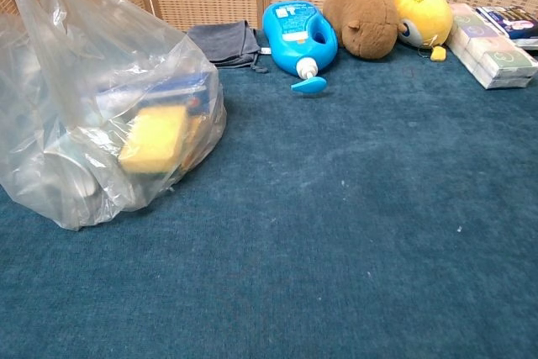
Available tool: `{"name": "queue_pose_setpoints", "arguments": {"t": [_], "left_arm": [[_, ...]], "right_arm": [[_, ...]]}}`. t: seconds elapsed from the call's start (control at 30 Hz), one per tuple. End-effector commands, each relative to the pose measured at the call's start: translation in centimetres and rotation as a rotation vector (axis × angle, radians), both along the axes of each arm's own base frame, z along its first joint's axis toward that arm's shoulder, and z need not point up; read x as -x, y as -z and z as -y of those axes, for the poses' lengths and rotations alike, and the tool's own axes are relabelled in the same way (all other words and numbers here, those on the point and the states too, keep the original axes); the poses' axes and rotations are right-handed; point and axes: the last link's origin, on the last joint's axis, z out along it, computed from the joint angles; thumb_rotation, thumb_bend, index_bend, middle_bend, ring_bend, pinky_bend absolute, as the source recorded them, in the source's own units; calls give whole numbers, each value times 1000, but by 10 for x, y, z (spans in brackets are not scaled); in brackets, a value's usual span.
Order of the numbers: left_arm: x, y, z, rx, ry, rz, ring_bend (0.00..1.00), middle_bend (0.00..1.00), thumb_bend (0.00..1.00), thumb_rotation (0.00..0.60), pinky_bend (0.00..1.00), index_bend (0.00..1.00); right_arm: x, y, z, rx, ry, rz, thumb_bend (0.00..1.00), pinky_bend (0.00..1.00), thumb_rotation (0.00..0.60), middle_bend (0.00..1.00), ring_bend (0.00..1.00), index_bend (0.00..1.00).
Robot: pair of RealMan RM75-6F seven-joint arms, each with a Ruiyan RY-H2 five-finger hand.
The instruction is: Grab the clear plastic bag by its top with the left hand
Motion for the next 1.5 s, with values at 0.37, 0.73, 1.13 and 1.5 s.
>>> {"name": "queue_pose_setpoints", "arguments": {"t": [0.37,0.73,1.13,1.5], "left_arm": [[-5,-13,-55,121,-11,324,204,317,239,308,145,338],[-8,-2,-90,170,-43,508,204,317,238,307,145,338],[-14,2,-121,201,-45,665,204,318,236,307,145,338],[-27,19,-146,281,-21,716,204,317,236,308,145,338]], "right_arm": [[2,-2,1,8,13,-11,321,211,144,439,315,476],[3,0,2,3,38,-23,322,211,142,439,314,476],[2,-1,3,13,48,-36,321,212,143,439,314,476],[3,-5,-1,27,59,-43,321,212,143,439,315,476]]}}
